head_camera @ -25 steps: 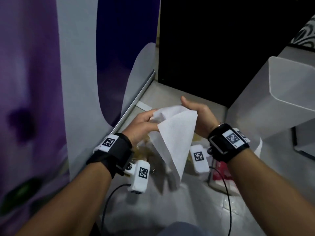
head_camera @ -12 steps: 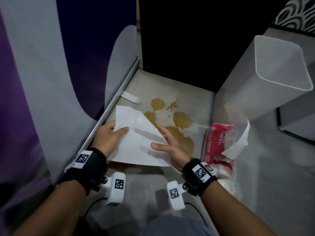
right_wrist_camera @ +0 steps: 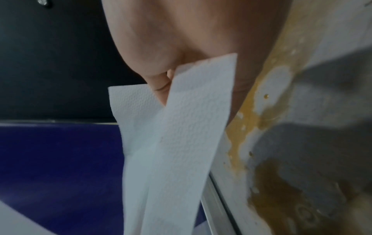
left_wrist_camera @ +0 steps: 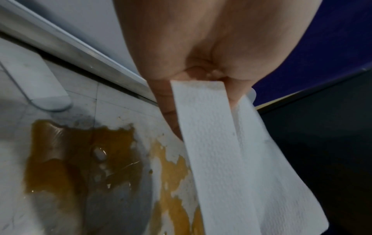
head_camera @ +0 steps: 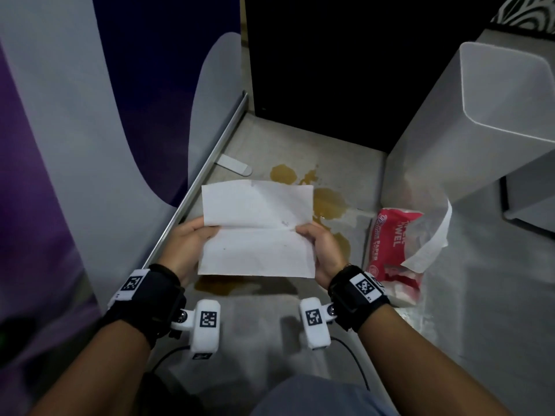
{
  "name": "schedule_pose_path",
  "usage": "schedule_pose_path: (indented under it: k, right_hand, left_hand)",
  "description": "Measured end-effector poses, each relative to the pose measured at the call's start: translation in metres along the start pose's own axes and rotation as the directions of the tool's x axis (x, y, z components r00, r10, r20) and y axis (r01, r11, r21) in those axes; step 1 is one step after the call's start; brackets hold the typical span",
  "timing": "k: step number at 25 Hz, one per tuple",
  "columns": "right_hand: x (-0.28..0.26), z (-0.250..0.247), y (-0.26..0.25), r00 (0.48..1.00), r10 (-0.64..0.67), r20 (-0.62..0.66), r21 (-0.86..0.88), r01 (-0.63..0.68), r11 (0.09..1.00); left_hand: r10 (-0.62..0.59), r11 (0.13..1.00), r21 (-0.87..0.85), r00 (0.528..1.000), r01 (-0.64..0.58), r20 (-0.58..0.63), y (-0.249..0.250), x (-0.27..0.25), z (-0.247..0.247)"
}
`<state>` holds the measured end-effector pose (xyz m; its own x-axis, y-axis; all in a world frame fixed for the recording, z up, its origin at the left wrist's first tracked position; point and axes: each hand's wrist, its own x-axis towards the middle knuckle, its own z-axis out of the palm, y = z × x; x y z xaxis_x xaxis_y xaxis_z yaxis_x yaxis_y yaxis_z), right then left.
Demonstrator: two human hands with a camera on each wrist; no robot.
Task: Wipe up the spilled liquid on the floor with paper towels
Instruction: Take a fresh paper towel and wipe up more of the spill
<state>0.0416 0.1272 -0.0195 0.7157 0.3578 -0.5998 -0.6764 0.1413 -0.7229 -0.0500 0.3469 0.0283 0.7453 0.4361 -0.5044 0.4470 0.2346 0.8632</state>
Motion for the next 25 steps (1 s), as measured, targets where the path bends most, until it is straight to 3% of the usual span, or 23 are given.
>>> schedule_pose_path:
  k: [3,7,10,13,16,19,21,23,25]
  right_hand:
    - [0.005,-0.004,-0.001,0.999,-0.004,0.037,0.057,0.002,0.998]
    - [0.009,-0.008,-0.007,0.999,0.008,0.051,0.018,-0.009,1.000]
    - [0.013,-0.013,-0.012,0.992,0.042,0.116,0.062,-0.049,0.997]
    - [0.018,-0.015,-0.015,0.990,-0.002,0.141,-0.189,0.029,0.982]
    - [0.017,-0.010,-0.019,0.987,-0.039,0.155,-0.466,0.108,0.878]
    - [0.017,0.000,-0.024,0.962,-0.014,0.274,-0.523,0.161,0.837]
    - [0.017,0.005,-0.022,0.971,-0.100,0.217,-0.500,0.198,0.843]
    - [0.014,0.001,-0.011,0.978,-0.201,0.062,-0.440,0.207,0.874]
    - [0.004,-0.006,0.009,0.997,-0.081,0.000,-0.333,0.077,0.940]
  left_hand:
    - [-0.011,0.997,-0.076,0.998,0.015,0.057,0.005,-0.005,-0.001]
    - [-0.005,1.000,-0.011,0.994,0.006,0.111,0.005,-0.006,-0.012]
    - [-0.087,0.995,-0.022,0.977,0.093,0.193,0.003,-0.008,-0.019]
    - [-0.124,0.992,0.038,0.969,0.119,0.212,0.004,-0.009,-0.016]
    - [-0.177,0.970,0.210,0.952,0.126,0.249,0.005,-0.011,-0.004]
    - [-0.286,0.875,0.475,0.893,0.095,0.347,-0.004,-0.009,0.013]
    - [-0.273,0.844,0.533,0.902,0.058,0.334,-0.013,-0.006,0.020]
    - [-0.215,0.901,0.424,0.943,0.091,0.253,-0.021,-0.005,0.021]
    - [-0.182,0.953,0.272,0.967,0.130,0.177,-0.028,-0.008,0.020]
